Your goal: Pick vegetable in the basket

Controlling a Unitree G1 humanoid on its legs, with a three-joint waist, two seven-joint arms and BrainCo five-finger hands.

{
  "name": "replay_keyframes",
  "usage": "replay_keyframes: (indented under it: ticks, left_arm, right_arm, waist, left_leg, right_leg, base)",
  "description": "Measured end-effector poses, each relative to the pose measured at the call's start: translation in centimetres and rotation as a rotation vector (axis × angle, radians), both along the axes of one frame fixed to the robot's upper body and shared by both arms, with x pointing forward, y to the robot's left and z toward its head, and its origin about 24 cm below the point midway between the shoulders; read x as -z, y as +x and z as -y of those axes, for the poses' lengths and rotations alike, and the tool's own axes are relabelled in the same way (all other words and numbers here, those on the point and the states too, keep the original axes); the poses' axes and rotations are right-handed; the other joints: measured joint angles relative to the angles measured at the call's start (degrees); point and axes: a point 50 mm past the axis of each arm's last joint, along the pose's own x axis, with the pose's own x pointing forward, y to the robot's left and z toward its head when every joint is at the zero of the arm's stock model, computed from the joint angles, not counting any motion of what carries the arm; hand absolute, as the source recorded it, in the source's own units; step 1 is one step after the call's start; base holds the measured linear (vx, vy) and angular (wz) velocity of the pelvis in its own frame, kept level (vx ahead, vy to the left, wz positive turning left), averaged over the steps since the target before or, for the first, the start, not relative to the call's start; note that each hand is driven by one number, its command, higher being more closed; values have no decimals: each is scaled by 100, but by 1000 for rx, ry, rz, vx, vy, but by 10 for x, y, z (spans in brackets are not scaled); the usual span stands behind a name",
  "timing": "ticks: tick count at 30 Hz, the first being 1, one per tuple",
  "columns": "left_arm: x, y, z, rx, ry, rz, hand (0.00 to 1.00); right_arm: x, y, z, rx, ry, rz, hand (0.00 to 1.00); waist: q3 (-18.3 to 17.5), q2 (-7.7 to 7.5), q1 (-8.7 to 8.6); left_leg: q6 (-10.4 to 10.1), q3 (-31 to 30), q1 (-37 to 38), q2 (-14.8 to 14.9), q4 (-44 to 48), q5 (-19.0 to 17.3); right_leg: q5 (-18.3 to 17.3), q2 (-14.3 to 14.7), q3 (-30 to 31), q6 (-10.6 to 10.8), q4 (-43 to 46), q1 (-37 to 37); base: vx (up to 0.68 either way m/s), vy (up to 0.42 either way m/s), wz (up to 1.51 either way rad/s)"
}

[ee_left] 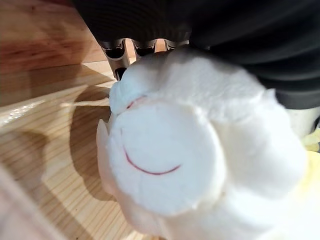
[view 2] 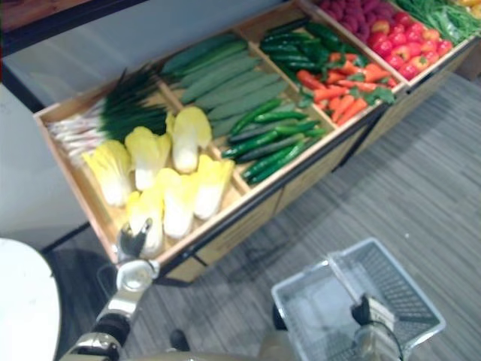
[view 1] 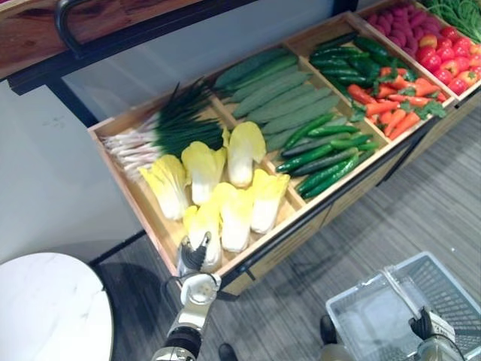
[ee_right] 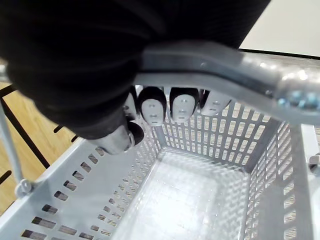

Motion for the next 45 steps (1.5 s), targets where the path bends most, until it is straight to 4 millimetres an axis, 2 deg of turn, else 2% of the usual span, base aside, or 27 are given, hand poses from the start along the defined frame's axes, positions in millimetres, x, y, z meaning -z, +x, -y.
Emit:
replay_keyframes:
  ticks: [10, 17, 33, 40, 45]
  left_arm:
    - [2, 0, -6, -60, -42, -6, 100]
    - [-1, 1, 5, -37, -80, 15, 100]
    - [-16, -5, 7, 30, -97, 82, 100]
    - [-14, -21, 7, 43, -95, 71, 100]
    - [-19, -28, 6, 44, -97, 94, 100]
  right_arm:
    - [1, 1, -2, -9, 3, -8, 100]
    - [2, -2, -1, 0, 1, -18, 100]
    - [5, -11, 1, 74, 29, -24, 100]
    - [8, -19, 0, 100, 38, -36, 100]
    - [8, -21, 2, 117, 38, -31, 100]
  waist:
    - [12, -17, -12]
    - [21, -32, -13]
    - [-11, -27, -14]
    - [-179, -23, -4]
    - [-188, -22, 10]
  left_leg:
    - [-18, -92, 138, 18, 0, -13]
    - [-7, -296, 137, 17, -1, -5]
    - [12, -424, 150, 17, 0, 10]
    - [24, -437, 150, 15, 0, 19]
    - [52, -474, 148, -8, 0, 41]
  right_leg:
    - [0, 12, -87, 0, -16, 185]
    - [-4, -11, -288, 1, -22, 324]
    - [-7, -23, -468, -2, 8, 419]
    - [-8, -27, -479, -4, 21, 419]
    - [-9, -51, -505, -5, 67, 417]
  base:
    - [13, -8, 0]
    - [-6, -6, 12]
    - [1, -2, 4]
    - [0, 0, 0]
    - [-24, -2, 3]
